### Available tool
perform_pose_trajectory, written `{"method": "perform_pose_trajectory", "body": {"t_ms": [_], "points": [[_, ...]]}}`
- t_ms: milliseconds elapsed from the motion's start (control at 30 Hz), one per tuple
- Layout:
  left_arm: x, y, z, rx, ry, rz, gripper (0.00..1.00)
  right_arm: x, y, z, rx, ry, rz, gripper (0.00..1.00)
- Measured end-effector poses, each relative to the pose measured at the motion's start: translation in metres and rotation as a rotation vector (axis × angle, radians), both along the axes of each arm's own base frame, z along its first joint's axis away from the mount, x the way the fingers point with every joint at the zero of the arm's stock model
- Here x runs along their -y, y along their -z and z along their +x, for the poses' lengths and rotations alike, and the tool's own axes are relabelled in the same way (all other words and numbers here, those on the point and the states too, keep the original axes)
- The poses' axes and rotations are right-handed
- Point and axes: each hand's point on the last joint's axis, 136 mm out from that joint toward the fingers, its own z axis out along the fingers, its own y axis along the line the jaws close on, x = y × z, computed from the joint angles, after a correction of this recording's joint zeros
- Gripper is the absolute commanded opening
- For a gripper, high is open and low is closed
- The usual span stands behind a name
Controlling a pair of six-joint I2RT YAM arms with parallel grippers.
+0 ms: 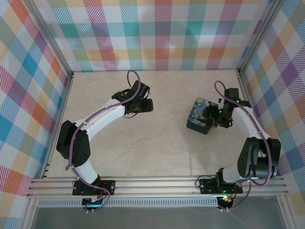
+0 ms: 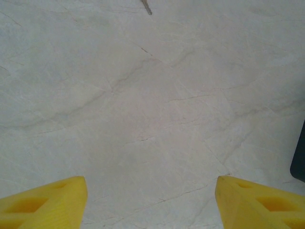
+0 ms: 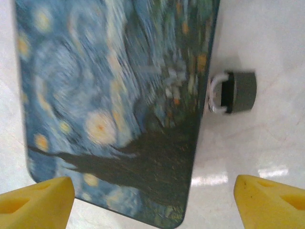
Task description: Unlock a padlock with a key
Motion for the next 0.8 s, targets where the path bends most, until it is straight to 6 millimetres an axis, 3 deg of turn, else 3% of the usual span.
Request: {"method": "perform_pose_trajectory", "body": {"t_ms": [133, 467, 567, 800], "points": [[0.001, 0.0, 0.0, -0.004, 0.003, -0.002, 0.72, -0.019, 0.014, -0.012, -0.034, -0.031, 0.079, 0.83], [0.01, 0.004, 0.026, -0.02, -0.017, 0.003, 0.72, -0.099, 0.001, 0.009, 0.049, -0.183, 0.257, 0.83], [0.009, 0.006, 0.044, -0.025, -0.049, -0.009, 0.72, -0.118, -0.008, 0.019, 0.075, -0.219, 0.306, 0.83], [0.01, 0.016, 0.104, -0.032, -0.146, -0.078, 0.71, -0.137, -0.024, 0.027, 0.118, -0.261, 0.42, 0.82]]}}
